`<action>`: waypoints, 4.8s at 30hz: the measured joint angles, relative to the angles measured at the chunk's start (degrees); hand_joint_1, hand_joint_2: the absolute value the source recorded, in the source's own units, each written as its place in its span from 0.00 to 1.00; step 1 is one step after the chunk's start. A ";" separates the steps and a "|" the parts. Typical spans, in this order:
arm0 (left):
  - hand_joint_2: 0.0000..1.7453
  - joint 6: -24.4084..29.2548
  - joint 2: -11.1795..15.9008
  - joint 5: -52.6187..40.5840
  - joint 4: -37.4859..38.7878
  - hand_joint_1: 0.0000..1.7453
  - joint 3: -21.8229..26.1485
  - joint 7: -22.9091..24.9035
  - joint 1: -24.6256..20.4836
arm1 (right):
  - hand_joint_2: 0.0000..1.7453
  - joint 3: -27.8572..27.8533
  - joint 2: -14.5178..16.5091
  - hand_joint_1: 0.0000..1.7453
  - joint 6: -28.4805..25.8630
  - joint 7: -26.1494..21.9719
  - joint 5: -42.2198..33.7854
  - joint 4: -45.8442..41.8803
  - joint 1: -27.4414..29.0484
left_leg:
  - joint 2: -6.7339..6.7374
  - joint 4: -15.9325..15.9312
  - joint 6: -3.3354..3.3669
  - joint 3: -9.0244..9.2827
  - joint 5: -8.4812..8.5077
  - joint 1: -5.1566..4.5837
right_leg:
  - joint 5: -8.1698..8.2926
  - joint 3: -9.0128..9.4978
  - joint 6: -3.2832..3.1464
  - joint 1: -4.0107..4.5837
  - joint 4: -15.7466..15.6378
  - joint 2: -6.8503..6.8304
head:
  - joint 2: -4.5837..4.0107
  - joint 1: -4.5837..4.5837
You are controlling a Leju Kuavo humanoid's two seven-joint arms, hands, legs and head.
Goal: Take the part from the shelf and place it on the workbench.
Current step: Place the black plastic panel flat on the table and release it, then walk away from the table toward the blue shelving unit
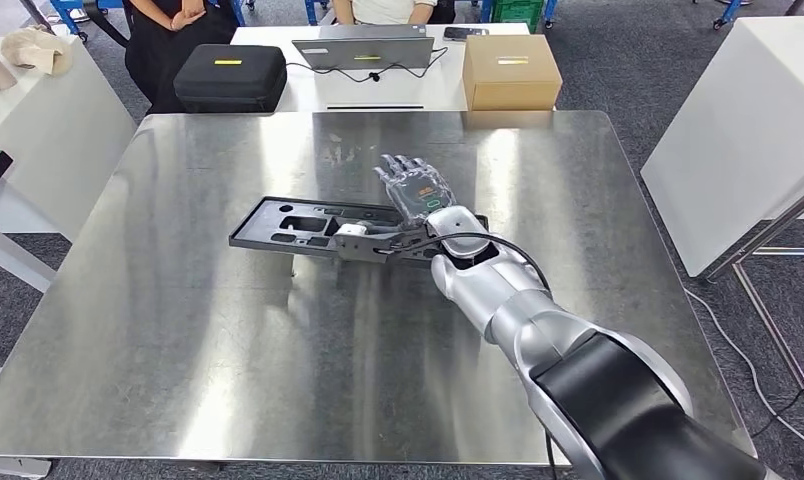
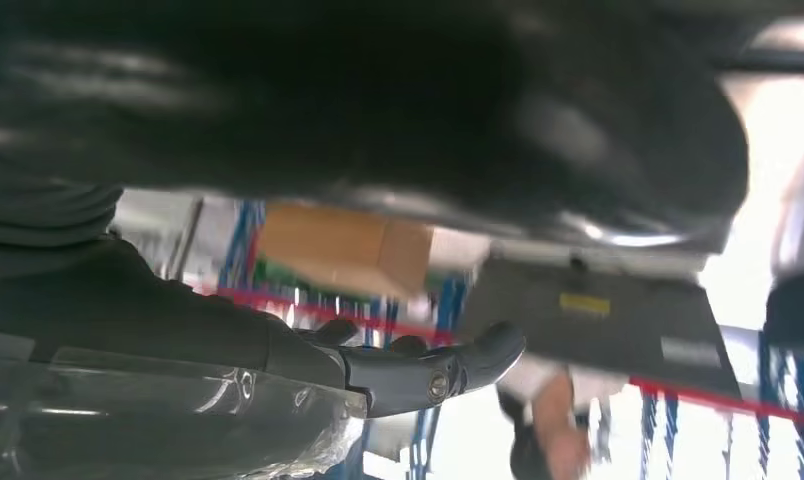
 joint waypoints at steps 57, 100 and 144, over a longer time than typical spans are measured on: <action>0.00 2.21 -2.30 -2.73 0.00 0.00 3.96 0.21 0.33 | 0.00 -16.49 -4.00 0.00 23.97 -36.04 -76.77 -65.81 43.74 | -0.18 -17.16 5.00 9.28 7.21 -1.69 | -3.95 -3.88 3.17 -0.32 7.37 -0.12 | -0.01 0.15; 0.00 0.43 -1.98 -2.78 0.02 0.00 3.96 -0.81 0.64 | 0.00 -15.07 -6.23 0.00 21.23 -37.41 -76.23 -63.47 43.33 | -0.26 -16.40 1.93 3.54 12.01 -0.96 | -3.23 4.96 1.03 0.20 -1.50 -0.06 | -0.01 -0.03; 0.00 1.11 -2.14 -3.26 -0.03 0.00 4.18 -2.08 0.40 | 0.00 -14.07 -9.91 0.00 11.86 -40.06 -70.94 -62.56 47.31 | -0.26 -15.06 1.51 13.19 2.69 -0.63 | 3.10 -2.24 1.86 0.64 0.01 -0.51 | 0.00 -0.15</action>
